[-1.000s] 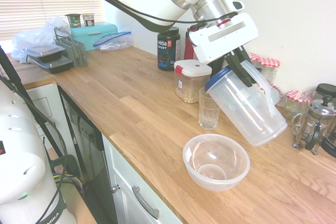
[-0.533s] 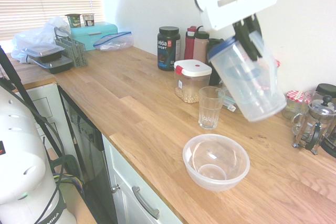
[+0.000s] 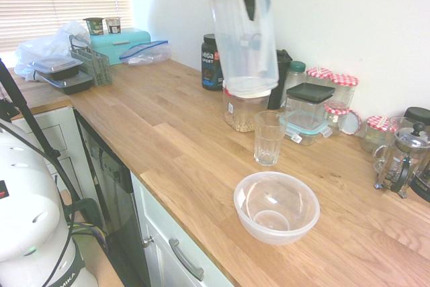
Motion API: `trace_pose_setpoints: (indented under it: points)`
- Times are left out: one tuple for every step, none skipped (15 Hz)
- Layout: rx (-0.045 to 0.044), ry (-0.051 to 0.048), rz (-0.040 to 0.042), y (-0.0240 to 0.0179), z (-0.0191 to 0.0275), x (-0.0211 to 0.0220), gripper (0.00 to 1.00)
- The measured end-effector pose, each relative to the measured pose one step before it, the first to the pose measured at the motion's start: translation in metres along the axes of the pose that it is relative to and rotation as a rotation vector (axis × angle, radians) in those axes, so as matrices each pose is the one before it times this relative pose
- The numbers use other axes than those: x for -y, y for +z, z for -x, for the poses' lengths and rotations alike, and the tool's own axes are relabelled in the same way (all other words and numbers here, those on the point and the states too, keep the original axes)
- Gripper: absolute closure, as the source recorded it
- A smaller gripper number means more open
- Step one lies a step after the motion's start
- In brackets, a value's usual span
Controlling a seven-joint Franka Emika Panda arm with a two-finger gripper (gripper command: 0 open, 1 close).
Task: Pour me some water
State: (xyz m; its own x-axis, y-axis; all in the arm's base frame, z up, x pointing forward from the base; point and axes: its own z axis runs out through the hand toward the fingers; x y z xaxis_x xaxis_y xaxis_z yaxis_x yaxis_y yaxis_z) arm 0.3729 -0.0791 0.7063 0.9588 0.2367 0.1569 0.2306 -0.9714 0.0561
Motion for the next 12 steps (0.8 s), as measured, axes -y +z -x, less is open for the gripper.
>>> trace_pose_setpoints:
  points:
    - [-0.01368,0.05967,-0.00393,0.01307,-0.00364,0.02149,1.0]
    - [-0.0059,0.05872,-0.00364,0.01692,-0.00194,0.02106,1.0]
    - [-0.00186,0.06244,-0.0103,0.01827,-0.00035,0.02062,1.0]
    - [-0.00724,0.05959,-0.00941,0.01666,-0.00032,0.01831,1.0]
    - [-0.01192,0.05938,-0.0096,0.01642,-0.00028,0.01482,1.0]
    - [-0.00802,0.0595,-0.00969,0.01495,0.00181,0.01332,1.0]
    - [-0.01036,0.05807,-0.00824,0.01401,0.00362,0.01099,1.0]
    - [-0.01811,0.05683,-0.00565,0.01359,0.00525,0.00932,1.0]
    - [-0.02368,0.05326,-0.00531,0.01196,0.00582,0.00947,1.0]
    - [-0.01634,0.04848,-0.0098,0.01084,0.00625,0.00922,1.0]
    - [-0.00242,0.02922,-0.01147,0.01037,0.00778,0.00877,1.0]
    - [0.00571,0.00974,-0.0109,0.00944,0.00868,0.00803,1.0]
